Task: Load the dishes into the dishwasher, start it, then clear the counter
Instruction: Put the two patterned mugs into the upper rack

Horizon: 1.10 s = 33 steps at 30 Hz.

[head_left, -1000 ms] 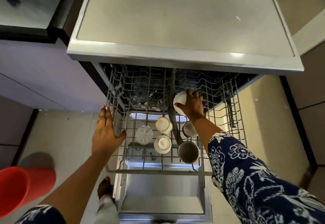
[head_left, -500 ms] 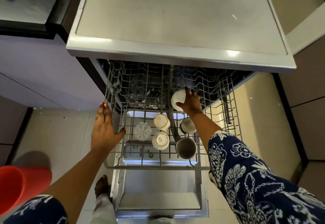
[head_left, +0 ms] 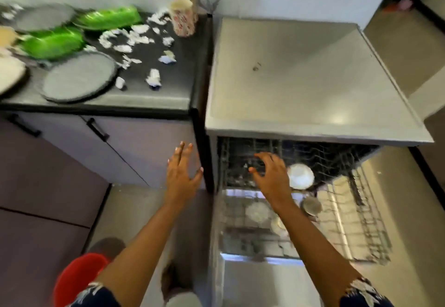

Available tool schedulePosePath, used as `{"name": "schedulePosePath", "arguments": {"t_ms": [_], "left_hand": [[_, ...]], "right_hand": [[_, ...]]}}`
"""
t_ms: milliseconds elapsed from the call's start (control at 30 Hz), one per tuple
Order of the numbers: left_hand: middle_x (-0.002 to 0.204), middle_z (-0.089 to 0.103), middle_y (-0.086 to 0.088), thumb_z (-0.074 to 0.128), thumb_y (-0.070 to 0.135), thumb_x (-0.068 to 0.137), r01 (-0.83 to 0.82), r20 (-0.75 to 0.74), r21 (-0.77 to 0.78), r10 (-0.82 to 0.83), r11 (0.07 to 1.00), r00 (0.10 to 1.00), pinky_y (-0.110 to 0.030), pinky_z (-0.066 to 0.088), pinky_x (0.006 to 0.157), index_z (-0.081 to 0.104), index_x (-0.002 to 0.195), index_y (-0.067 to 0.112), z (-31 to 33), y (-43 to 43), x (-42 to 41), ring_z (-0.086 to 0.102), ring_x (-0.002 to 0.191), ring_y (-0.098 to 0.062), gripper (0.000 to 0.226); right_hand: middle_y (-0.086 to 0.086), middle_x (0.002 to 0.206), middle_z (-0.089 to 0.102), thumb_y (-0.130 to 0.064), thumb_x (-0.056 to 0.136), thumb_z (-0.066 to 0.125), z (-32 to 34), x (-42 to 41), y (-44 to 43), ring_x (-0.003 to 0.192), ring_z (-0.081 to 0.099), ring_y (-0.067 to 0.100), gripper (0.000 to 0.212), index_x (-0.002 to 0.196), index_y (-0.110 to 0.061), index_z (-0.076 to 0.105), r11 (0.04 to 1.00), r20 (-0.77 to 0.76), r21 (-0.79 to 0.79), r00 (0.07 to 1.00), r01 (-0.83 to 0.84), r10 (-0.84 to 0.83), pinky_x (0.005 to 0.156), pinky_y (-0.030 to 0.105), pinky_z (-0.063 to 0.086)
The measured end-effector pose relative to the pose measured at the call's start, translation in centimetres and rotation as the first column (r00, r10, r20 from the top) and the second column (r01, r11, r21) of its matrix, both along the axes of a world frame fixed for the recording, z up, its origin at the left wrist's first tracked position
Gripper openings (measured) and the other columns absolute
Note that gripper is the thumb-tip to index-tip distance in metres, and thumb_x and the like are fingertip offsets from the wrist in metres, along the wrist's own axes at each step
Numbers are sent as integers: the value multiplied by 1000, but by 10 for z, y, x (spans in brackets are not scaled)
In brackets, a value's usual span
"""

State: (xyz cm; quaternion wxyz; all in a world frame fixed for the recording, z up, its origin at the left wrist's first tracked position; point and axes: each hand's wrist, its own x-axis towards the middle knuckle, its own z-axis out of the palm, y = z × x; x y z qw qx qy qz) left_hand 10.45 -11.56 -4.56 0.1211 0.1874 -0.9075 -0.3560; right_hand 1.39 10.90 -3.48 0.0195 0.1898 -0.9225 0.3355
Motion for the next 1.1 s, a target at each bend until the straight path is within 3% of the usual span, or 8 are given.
{"name": "schedulePosePath", "arguments": {"t_ms": [200,300,400,633,767,900,1000,1100], "left_hand": [[153,28,-12,64,25,85,-81,4,-290,86,954,996,-45,13,116,38,144,13,53,-190,-21,21,143,-31,65],[146,40,-14,51,41,91,-22,116,-379,71,925,991,-47,21,113,45,139,12,63,-243,-37,33,137,-32,56],[122,59,-13,32,53,87,66,125,-472,-8,879,992,-44,41,97,60,121,11,68,-265,-46,55,111,-35,61],[79,66,-1,47,44,87,160,117,-629,-110,761,987,-33,44,60,66,81,18,92,-297,-76,65,75,-26,32],[86,71,0,58,35,87,101,3,-560,-120,822,993,-31,44,63,68,86,22,112,-313,-123,66,81,-25,17],[117,63,2,55,37,90,130,-5,-475,-150,871,989,-34,42,90,60,119,25,119,-333,-207,52,112,-20,32],[131,55,-3,60,37,88,113,13,-272,-113,956,993,-34,36,101,49,133,23,127,-340,-280,45,124,-22,48],[139,49,-5,66,32,86,66,-3,36,-66,997,998,-34,36,103,44,138,19,130,-347,-342,44,128,-22,59]], "right_hand": [[14,107,63,-18,78,69,60,-44,-201,100,57,34,32,106,-6,64,993,-132,-52,986,-108,100,89,36,44],[17,116,58,-22,84,63,67,-67,-273,109,52,35,39,117,-3,58,987,-72,107,989,-120,128,94,40,41],[15,119,56,-27,89,56,62,-74,-300,112,50,33,38,119,-4,56,968,-77,245,994,-56,77,97,40,40],[6,77,63,-24,83,61,64,-96,-308,72,61,28,13,81,-11,65,959,-334,280,941,47,51,59,35,48],[7,85,67,-31,90,52,81,-145,-320,82,62,28,23,83,-13,64,972,-183,235,982,8,37,68,37,46],[5,106,66,-22,89,57,92,-218,-340,97,62,23,17,103,-14,64,999,-14,9,999,45,-45,81,29,46],[7,120,62,-13,90,55,105,-283,-357,108,59,20,30,120,-12,58,989,142,-118,987,91,-74,86,19,40],[9,137,50,-9,91,50,118,-341,-375,122,51,22,45,136,-13,45,996,204,-79,978,50,-33,97,25,39]]}}
